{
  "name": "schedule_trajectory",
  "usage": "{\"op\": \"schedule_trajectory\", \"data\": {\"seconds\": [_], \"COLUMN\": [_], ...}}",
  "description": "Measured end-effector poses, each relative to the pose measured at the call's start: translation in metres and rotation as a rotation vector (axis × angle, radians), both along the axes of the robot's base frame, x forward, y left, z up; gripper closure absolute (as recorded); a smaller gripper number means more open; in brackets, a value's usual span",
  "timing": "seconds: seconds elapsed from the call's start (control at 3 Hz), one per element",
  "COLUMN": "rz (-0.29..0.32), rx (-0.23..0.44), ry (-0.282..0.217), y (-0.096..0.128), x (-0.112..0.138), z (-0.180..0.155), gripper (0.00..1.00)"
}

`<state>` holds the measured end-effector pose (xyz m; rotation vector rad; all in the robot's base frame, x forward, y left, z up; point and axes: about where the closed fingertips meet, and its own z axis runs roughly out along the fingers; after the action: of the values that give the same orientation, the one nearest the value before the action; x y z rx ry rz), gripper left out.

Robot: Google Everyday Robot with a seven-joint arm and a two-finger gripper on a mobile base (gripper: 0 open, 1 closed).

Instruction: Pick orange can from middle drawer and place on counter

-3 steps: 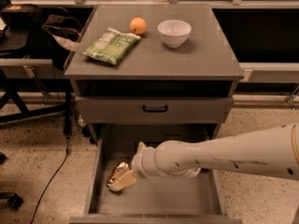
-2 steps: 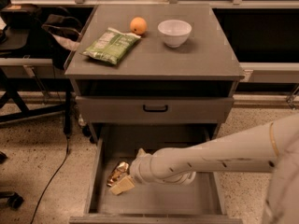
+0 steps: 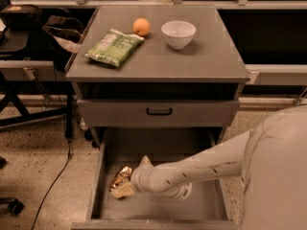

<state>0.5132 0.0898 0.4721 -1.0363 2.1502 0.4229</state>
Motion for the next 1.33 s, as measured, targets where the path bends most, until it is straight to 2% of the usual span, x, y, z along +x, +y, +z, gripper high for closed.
{"op": "schedule_trajectory", "data": {"seconds": [0.67, 1.0, 1.33], "rz": [0.018, 0.065, 0.139], "rx": [0.068, 0.105, 0.141], "ry": [-0.012, -0.018, -0.023], "y": [0.009, 0.015, 0.026], "x": [0.009, 0.011, 0.015], "z": [-0.025, -0.031, -0.035], "gripper": [0.0, 0.0, 0.0]}}
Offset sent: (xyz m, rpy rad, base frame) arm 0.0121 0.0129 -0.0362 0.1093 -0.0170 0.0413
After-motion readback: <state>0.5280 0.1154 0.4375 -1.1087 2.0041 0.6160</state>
